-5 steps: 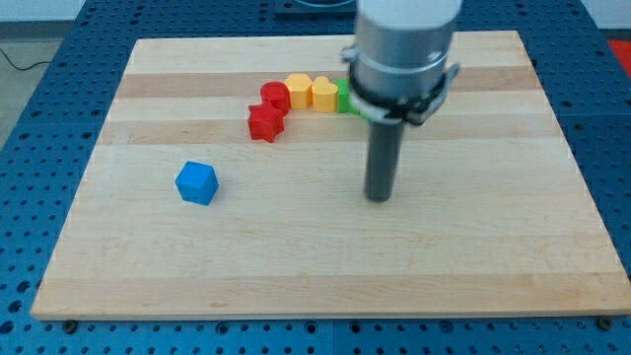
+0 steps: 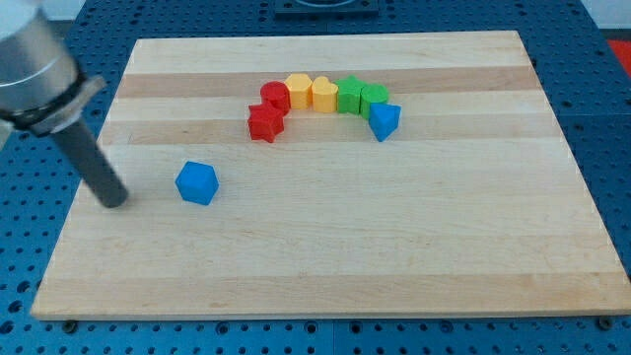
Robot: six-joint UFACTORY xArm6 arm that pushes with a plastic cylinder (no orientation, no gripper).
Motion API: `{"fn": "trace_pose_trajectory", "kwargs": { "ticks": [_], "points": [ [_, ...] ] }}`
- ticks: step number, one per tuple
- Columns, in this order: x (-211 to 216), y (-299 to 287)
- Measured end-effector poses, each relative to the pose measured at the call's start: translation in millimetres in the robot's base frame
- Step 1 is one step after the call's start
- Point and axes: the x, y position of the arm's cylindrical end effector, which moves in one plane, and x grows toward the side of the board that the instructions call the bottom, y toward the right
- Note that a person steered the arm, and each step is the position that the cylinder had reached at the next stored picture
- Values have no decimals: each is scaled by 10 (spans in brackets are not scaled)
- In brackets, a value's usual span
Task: Push the blue cube towards the blue triangle
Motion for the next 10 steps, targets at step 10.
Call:
{"fn": "trace_pose_trajectory", "kwargs": {
  "ticks": [10],
  "points": [
    [193,1497]
  ]
}}
